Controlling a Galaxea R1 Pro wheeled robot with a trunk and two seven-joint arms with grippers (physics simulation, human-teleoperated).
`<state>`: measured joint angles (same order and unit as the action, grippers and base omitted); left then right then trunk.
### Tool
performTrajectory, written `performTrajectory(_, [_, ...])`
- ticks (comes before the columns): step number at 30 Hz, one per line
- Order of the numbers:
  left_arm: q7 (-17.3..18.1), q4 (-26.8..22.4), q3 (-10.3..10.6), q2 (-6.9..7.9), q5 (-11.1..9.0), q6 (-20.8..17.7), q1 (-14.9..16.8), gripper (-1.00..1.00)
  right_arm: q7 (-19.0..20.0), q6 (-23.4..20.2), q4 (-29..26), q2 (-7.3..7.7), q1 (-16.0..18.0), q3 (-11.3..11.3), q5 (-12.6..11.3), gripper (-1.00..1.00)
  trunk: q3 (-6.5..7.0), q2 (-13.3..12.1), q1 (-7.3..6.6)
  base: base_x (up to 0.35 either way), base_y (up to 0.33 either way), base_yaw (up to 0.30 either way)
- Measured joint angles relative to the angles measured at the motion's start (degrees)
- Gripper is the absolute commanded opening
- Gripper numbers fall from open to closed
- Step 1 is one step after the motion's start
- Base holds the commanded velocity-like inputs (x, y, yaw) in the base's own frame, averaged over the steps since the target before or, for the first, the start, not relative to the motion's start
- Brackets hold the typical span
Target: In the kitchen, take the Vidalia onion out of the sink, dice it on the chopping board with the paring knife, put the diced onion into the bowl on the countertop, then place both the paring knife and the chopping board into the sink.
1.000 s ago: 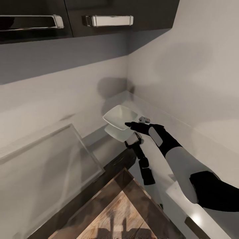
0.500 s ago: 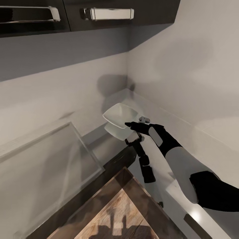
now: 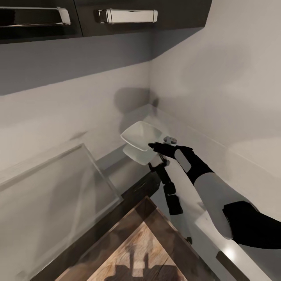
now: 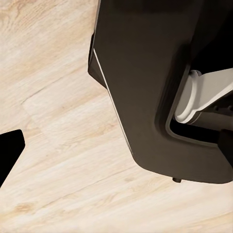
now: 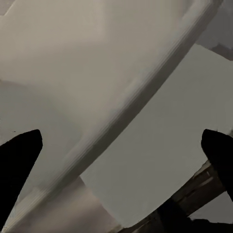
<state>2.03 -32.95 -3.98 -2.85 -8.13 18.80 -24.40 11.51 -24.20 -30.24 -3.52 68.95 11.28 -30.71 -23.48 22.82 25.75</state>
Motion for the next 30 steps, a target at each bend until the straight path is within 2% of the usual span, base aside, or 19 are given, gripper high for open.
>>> performTrajectory(16, [0.00,0.00,0.00,0.00,0.03,0.07,0.00,1.00,0.03,0.40,0.01,0.08,-0.09,-0.05,0.08,-1.00,0.05,0.00,0.00,0.000,0.000,0.000])
performTrajectory(30, [-0.01,-0.05,0.00,0.00,0.06,0.08,0.00,1.00,-0.18,0.40,0.02,0.09,-0.09,-0.01,0.13,-1.00,1.21,0.00,0.00,0.000,0.000,0.000])
